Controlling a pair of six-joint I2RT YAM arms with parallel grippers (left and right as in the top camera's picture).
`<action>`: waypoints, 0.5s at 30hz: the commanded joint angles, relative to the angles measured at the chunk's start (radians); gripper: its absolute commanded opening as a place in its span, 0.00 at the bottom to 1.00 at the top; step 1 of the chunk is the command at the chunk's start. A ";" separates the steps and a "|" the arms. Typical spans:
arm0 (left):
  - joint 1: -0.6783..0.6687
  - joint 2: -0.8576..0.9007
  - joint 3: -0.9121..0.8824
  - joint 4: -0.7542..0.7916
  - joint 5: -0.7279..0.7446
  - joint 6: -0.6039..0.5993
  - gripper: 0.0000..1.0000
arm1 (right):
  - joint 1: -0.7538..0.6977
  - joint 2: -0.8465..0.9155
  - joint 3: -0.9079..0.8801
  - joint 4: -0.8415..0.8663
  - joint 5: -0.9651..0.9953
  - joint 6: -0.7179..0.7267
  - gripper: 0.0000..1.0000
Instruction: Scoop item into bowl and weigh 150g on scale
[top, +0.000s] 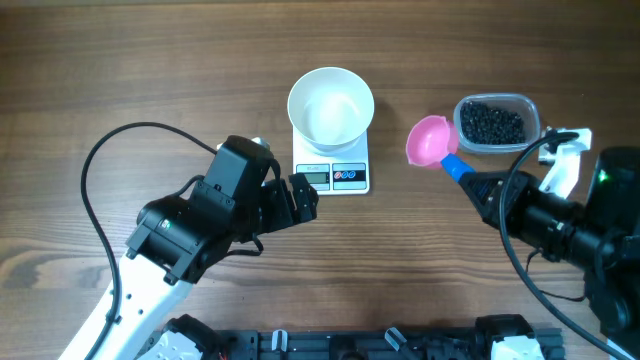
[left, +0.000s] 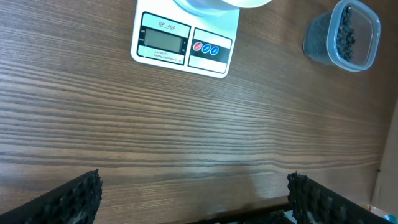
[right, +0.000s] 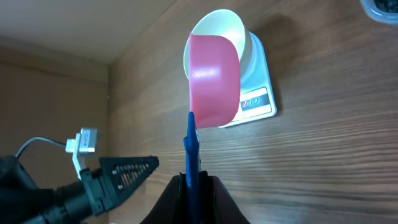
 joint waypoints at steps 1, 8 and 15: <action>0.005 -0.001 0.011 -0.001 -0.010 0.023 1.00 | 0.000 0.001 0.018 -0.003 -0.010 -0.061 0.04; 0.005 -0.001 0.011 -0.001 -0.010 0.023 1.00 | 0.000 0.001 0.018 -0.002 -0.014 -0.057 0.04; 0.005 -0.001 0.011 -0.001 -0.010 0.023 1.00 | 0.000 0.001 0.018 0.014 -0.077 -0.057 0.04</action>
